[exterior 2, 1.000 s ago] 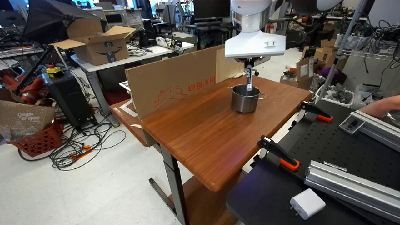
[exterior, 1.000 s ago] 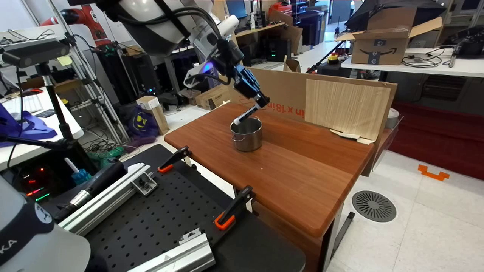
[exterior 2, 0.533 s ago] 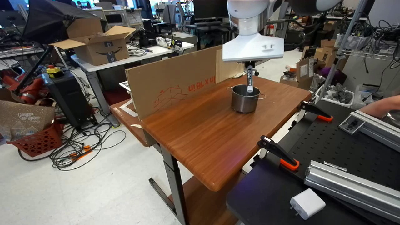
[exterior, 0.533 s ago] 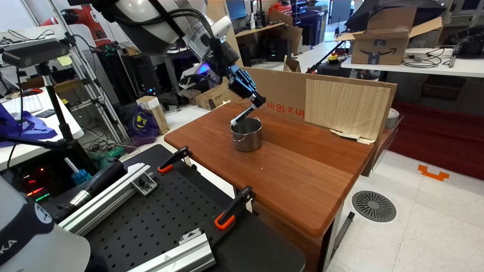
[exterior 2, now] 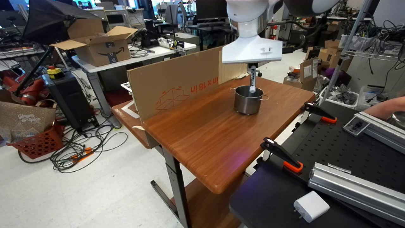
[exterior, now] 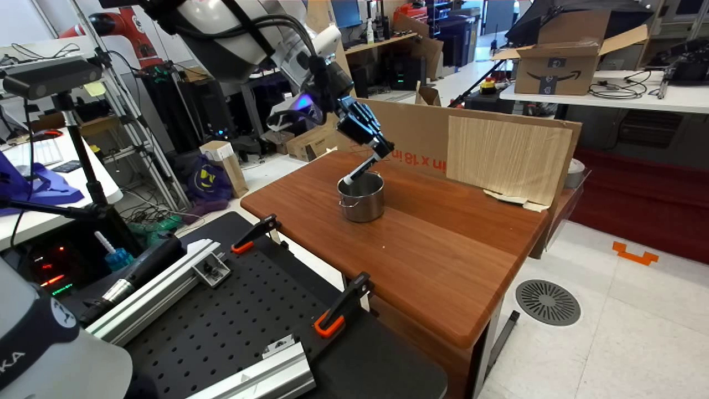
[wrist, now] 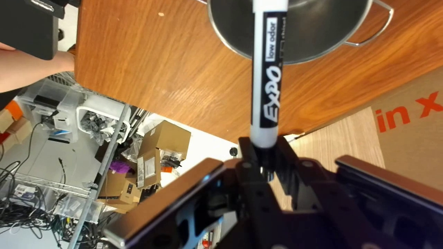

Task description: Put the marker in the pot

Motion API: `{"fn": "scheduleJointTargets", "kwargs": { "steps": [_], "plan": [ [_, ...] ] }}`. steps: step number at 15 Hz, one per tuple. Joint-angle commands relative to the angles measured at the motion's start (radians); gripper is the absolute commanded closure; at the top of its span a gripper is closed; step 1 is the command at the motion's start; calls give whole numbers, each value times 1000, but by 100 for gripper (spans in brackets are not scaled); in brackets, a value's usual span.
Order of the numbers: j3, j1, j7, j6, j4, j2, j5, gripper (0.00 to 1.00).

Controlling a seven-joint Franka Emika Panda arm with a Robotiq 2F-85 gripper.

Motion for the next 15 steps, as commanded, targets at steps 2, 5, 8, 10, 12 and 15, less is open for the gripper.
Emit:
{"fn": "scheduleJointTargets", "kwargs": {
  "steps": [2,5,8,10,12,15],
  "plan": [
    [26,-14,21,-25,53,51,-14,95],
    [29,-12,10,-25,75,88,-9,95],
    [30,-10,3,-27,91,120,-5,95],
    [29,-11,-4,-27,103,141,1,95],
    [29,-12,-15,-22,115,162,7,95],
    [29,-12,-21,-19,127,184,9,95]
  ]
}}
